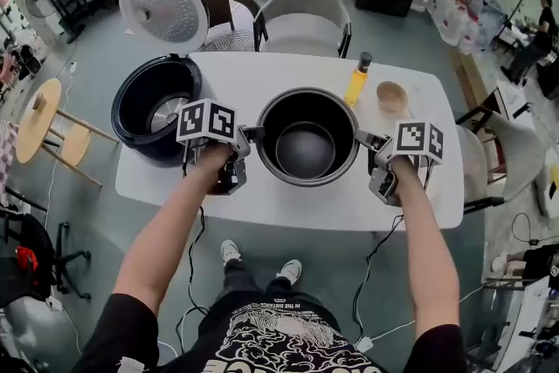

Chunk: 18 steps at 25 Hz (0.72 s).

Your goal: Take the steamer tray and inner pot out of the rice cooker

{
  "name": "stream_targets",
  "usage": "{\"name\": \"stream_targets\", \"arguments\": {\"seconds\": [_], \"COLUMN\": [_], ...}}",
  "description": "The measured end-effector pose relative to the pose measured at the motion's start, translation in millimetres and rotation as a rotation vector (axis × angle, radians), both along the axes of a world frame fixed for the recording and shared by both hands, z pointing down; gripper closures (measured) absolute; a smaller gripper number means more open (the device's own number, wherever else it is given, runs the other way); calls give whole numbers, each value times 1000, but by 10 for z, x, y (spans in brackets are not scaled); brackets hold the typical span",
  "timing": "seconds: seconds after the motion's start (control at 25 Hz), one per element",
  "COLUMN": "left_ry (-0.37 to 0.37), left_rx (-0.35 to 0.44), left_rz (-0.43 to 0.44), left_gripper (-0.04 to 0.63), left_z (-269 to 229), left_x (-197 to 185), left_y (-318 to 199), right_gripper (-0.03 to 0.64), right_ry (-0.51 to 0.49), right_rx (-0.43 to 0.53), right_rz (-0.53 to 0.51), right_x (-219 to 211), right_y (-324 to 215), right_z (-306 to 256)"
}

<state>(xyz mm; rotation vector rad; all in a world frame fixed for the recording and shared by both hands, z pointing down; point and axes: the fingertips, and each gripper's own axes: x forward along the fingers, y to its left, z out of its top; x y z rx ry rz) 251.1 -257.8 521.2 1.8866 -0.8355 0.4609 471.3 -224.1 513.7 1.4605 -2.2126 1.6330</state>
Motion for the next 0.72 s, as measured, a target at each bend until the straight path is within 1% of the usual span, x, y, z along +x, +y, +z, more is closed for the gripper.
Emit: {"name": "stream_targets", "arguments": {"seconds": [0.16,0.36,0.72], "left_ry": [-17,-12,-24], "left_rx": [-15,-19,6], "left_rz": [-11,-21,-7], "left_gripper": [541,540,537], "left_z": [99,143,139], "left_x": [-13,-13,-3], "left_y": [21,25,-47], "right_gripper": [572,571,566], "right_ry": [0,-16,-9], "right_rx": [-19,-22,-46], "right_rz": [-12,-12,-1], "right_x": [-10,-9,-9], "right_y": [2,-1,-22], "right_z": [111,151,211]}}
